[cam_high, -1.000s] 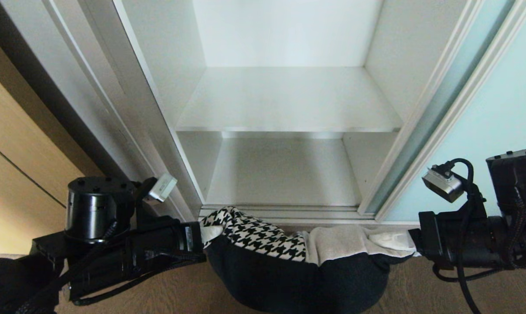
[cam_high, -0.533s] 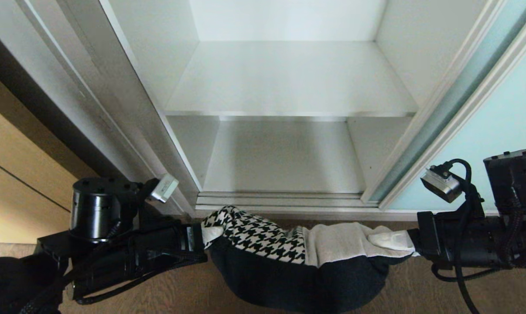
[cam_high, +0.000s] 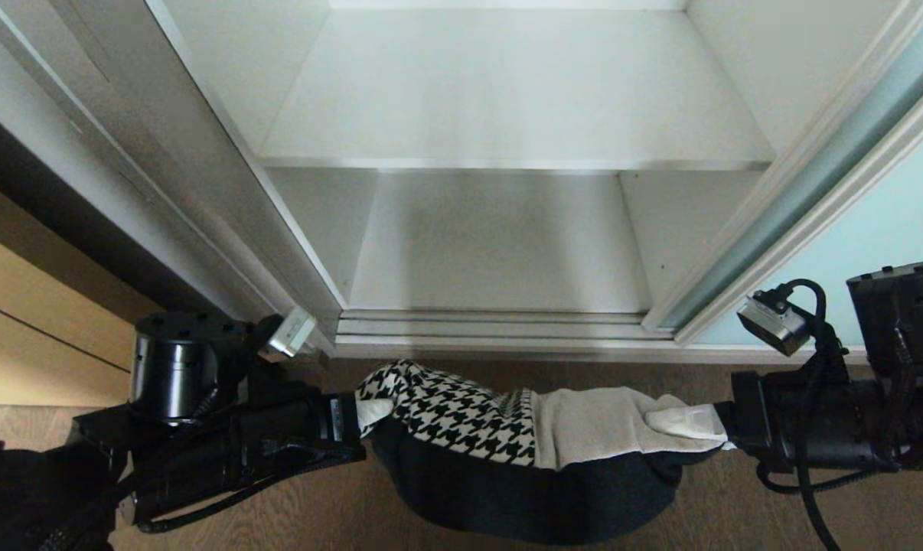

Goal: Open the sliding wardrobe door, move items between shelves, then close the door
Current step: Place the pillow on the lower shelf

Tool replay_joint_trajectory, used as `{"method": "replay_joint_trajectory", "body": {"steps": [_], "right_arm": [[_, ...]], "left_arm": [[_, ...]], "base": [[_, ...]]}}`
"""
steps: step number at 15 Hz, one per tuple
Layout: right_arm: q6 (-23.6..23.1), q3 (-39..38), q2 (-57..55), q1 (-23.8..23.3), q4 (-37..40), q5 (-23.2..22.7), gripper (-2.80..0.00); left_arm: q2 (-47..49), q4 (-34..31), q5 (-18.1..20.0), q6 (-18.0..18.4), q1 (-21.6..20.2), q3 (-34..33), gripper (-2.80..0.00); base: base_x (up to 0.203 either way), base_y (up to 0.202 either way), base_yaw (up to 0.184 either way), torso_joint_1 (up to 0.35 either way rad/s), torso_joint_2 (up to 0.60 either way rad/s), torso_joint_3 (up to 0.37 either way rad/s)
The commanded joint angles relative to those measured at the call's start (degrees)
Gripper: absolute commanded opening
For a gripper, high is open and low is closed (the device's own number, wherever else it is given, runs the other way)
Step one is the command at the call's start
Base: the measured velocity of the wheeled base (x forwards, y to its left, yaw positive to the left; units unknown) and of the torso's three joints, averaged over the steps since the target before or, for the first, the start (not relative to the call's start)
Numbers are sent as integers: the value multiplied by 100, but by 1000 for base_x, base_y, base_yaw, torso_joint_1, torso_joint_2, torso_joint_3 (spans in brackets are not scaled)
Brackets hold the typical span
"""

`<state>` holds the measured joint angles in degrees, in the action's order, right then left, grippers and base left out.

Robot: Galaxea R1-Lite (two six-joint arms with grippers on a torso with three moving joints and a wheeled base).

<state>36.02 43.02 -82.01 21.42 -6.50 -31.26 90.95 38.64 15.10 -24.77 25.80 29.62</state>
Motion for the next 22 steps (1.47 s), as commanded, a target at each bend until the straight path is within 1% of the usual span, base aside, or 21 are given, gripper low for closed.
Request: {"method": "replay_joint_trajectory", "body": {"steps": [1, 5, 8, 9, 12, 13, 15, 18, 19, 20, 22], "right_arm": [[19, -4, 9, 3, -1, -21, -280], [19, -3, -103, -51, -65, -21, -280], [17, 10, -465, -138, -266, -16, -280], [10, 47, -681, -162, -400, -6, -280], [0, 207, -1282, -373, -1197, 34, -280], [-10, 435, -1453, -478, -1344, 43, -280], [-50, 1000, -1763, -663, -1445, 48, -280], [-121, 1894, -2144, -812, -1481, 44, -280], [-159, 2196, -2273, -827, -1484, 41, -280], [-187, 2488, -2419, -835, -1488, 35, -280], [-206, 3010, -2675, -861, -1638, 21, -280]], "left_arm": [[28, 20, 10, -10, 4, 0, -280], [186, 20, 1, 48, 4, -43, -280], [208, -42, -64, 153, 3, 85, -280], [335, -47, -149, 156, 0, 210, -280], [764, -59, -751, 126, -26, 1038, -280], [876, -76, -856, 115, -59, 1312, -280], [1216, -29, -942, 144, -218, 1717, -280], [1546, 15, -943, 229, -340, 2483, -280], [1678, 46, -951, 307, -357, 2708, -280], [1773, 228, -955, 463, -378, 2815, -280], [1955, 846, -914, 493, -458, 2956, -280]], "base": [[0, 0, 0, 2, 7, -198], [0, 0, 0, 0, 4, -146], [0, 0, 0, 3, 0, -26], [0, 0, 0, 0, 0, 0], [0, 0, 0, 0, 0, 0], [0, 0, 0, 0, 0, 0], [0, 0, 0, 0, 0, 0], [0, 0, 0, 0, 0, 0], [0, 0, 0, 0, 0, 0], [0, 0, 0, 0, 0, 0], [0, 0, 0, 0, 0, 0]]}}
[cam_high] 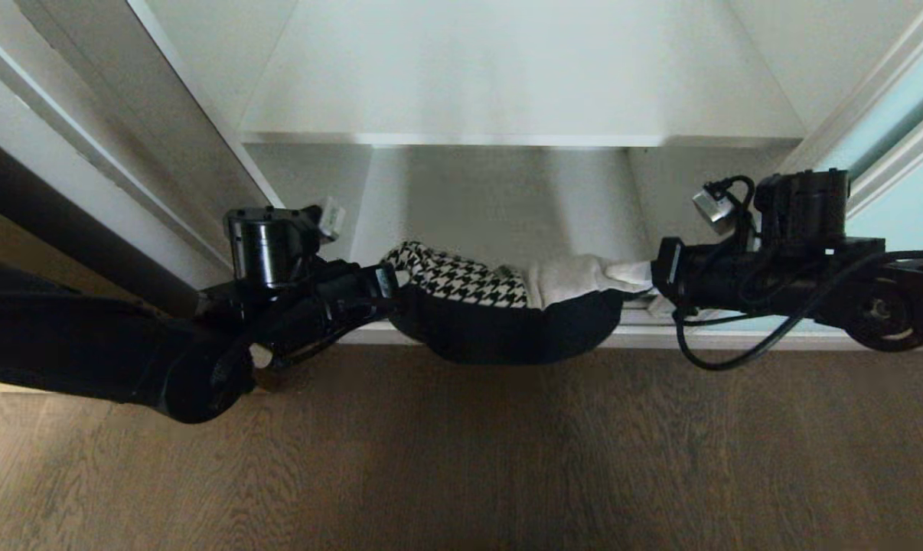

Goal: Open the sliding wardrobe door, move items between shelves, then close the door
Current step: Place the pillow on the lower shelf

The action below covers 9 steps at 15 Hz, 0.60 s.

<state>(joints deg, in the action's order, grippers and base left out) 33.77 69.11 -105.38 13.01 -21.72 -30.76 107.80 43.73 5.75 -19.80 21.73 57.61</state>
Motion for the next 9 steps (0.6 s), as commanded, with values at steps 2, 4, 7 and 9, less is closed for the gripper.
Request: {"method": "replay_joint_trajectory", "body": {"steps": [2, 4, 7, 9], "right_arm": [[33, 747, -534, -111, -561, -37, -280], [25, 778, -522, -226, -860, -70, -280], [27, 811, -894, -379, -1414, -204, -280], [27, 828, -1279, -409, -1818, -218, -280]], "left_arm": [[685, 725, -19, 22, -93, 711, -280], [781, 886, -64, 72, -123, 1004, -280], [1268, 990, -68, 169, -204, 1303, -280], [1708, 1448, -66, 289, -245, 1323, -280]], "base": [[0, 0, 0, 0, 0, 0], [0, 0, 0, 0, 0, 0], [0, 0, 0, 0, 0, 0], [0, 0, 0, 0, 0, 0]]}}
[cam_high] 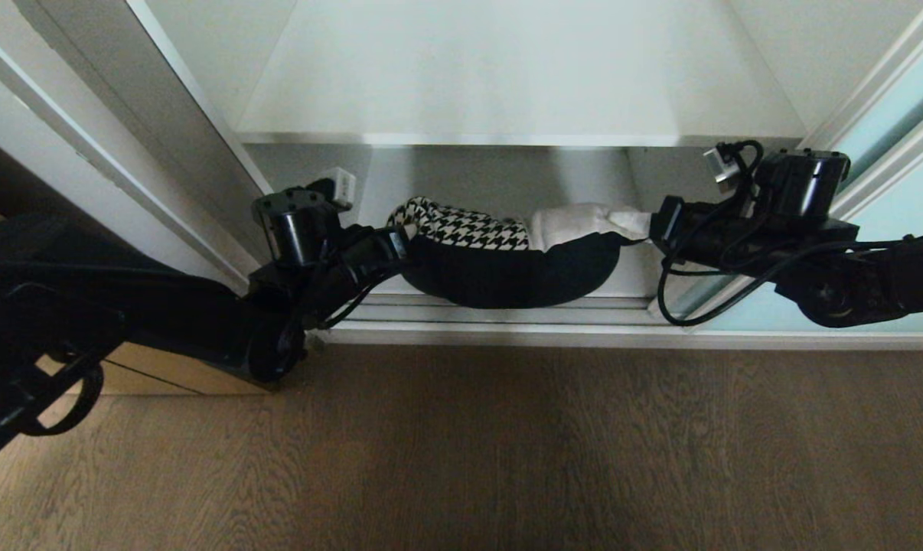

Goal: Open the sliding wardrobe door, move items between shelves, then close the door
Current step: Place the pillow on the lower shelf

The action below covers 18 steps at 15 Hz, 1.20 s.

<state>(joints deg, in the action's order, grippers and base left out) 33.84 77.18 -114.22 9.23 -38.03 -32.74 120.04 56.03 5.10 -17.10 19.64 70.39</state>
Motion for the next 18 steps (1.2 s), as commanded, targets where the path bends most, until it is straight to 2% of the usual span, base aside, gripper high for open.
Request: {"method": "replay_joint_trajectory", "body": {"steps": [1, 5, 8, 10, 13, 18], "right_arm": [[18, 65, -639, -52, -255, -21, -280], [-49, 392, -1714, -219, -342, -18, -280], [-115, 273, -1845, -293, -337, -214, -280], [-109, 456, -2071, -346, -306, -255, -280], [-81, 850, -2405, -438, 28, -250, -280], [-97, 1045, -2702, -448, 208, -197, -280]], "left_arm": [[746, 279, 0, 39, -87, 79, -280], [1888, 442, 30, 136, -270, 470, -280], [2045, 396, 70, 101, -320, 513, -280], [2088, -24, 54, 106, -320, 481, -280], [2063, -1157, 12, 98, -334, 499, -280], [2287, -1105, -2, -72, -347, 554, -280]], "base": [[0, 0, 0, 0, 0, 0], [0, 0, 0, 0, 0, 0], [0, 0, 0, 0, 0, 0], [0, 0, 0, 0, 0, 0], [0, 0, 0, 0, 0, 0], [0, 0, 0, 0, 0, 0]]}}
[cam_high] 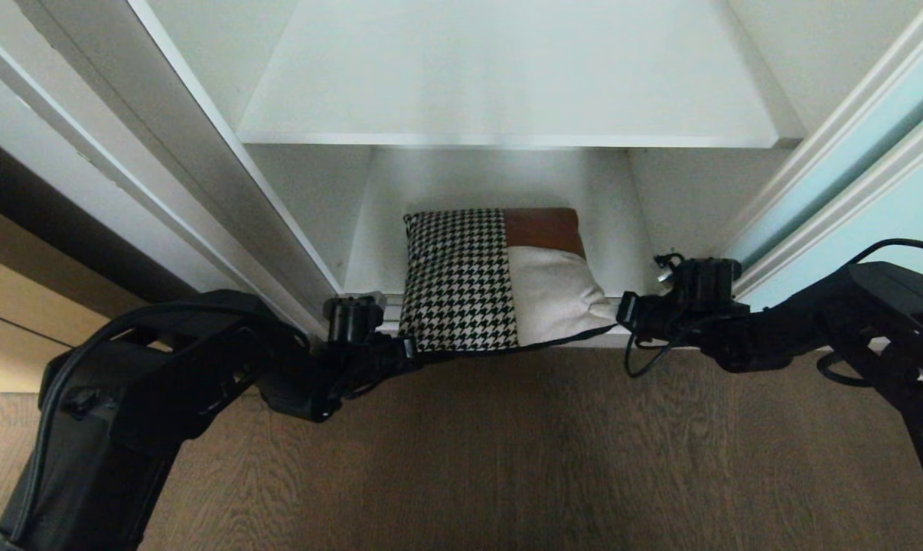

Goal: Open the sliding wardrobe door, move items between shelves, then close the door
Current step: Place the pillow on the lower shelf

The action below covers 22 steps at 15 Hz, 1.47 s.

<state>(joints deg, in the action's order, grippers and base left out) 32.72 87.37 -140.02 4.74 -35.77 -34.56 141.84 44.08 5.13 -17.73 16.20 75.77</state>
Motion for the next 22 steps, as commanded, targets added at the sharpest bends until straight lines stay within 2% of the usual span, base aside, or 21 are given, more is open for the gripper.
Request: {"method": "replay_joint_trajectory", "body": {"steps": [1, 8, 18, 20, 21, 22], "right_arm": [[15, 26, -122, 0, -9, -7, -280], [6, 26, -235, 10, -18, -7, -280], [-11, 17, -263, 18, -36, -7, -280], [-11, 14, -263, 18, -36, -7, -280], [-11, 17, -263, 18, -18, -7, -280], [-11, 17, -272, 18, -18, -7, -280]], "left_arm": [[179, 283, -27, 4, -3, 55, -280], [248, 760, -109, 111, -3, -124, -280], [283, 768, -124, 232, 6, -117, -280], [298, 817, -390, 402, 12, -146, -280], [359, 894, -652, 605, 39, -147, -280], [431, 948, -974, 1010, 65, -115, -280]], "base": [[0, 0, 0, 0, 0, 0], [0, 0, 0, 0, 0, 0], [185, 0, 2, -1, 3, 5], [197, -9, 2, 6, 2, 6], [175, -52, -4, -1, 1, 1], [129, -72, -4, 7, -2, 2]]}}
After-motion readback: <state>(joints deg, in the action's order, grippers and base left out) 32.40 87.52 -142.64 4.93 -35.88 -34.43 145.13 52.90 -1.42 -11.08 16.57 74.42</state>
